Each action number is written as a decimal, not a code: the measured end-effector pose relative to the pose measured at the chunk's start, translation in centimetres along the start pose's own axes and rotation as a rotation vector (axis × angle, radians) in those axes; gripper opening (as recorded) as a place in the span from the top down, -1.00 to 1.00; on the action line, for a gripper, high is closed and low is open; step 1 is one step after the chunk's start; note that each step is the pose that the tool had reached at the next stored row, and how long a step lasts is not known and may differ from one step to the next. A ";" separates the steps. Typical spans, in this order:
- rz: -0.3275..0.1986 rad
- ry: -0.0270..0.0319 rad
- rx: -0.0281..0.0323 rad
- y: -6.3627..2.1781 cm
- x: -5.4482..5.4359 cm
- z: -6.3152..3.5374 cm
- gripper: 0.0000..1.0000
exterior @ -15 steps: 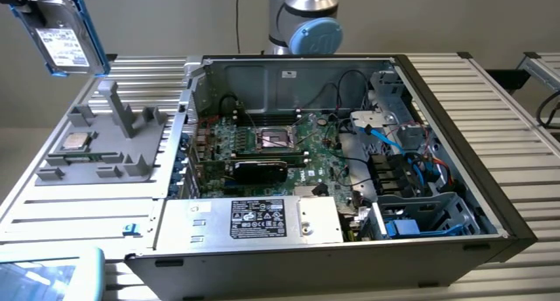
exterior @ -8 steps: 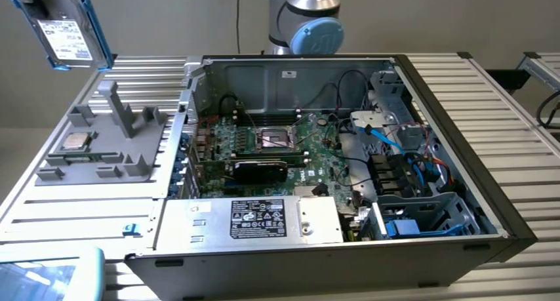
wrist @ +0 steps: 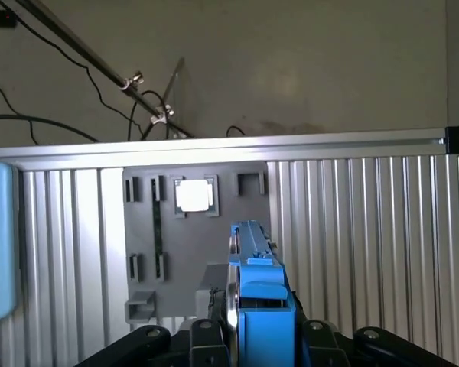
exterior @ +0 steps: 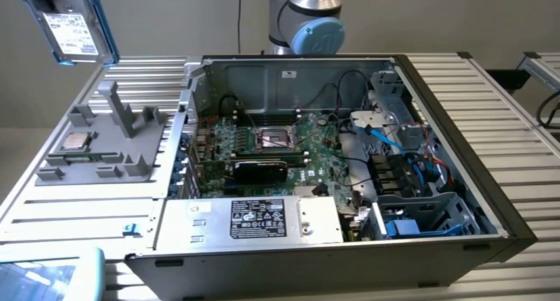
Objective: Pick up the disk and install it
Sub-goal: 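Pick up the disk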
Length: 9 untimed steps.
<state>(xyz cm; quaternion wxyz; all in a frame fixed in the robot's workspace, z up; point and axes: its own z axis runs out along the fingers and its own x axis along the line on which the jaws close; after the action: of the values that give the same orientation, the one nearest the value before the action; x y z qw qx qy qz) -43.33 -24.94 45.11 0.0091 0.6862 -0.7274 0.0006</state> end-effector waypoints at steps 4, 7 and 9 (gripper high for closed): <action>0.000 0.0000 0.0000 -0.76 0.0 -0.57 0.25; 0.000 0.0000 0.0000 -1.50 0.0 -1.10 0.25; 0.000 -0.0001 0.0002 -2.01 0.1 -1.49 0.25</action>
<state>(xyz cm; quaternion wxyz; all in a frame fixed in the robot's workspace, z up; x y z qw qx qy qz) -41.31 -25.09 46.58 0.0090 0.6862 -0.7273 0.0007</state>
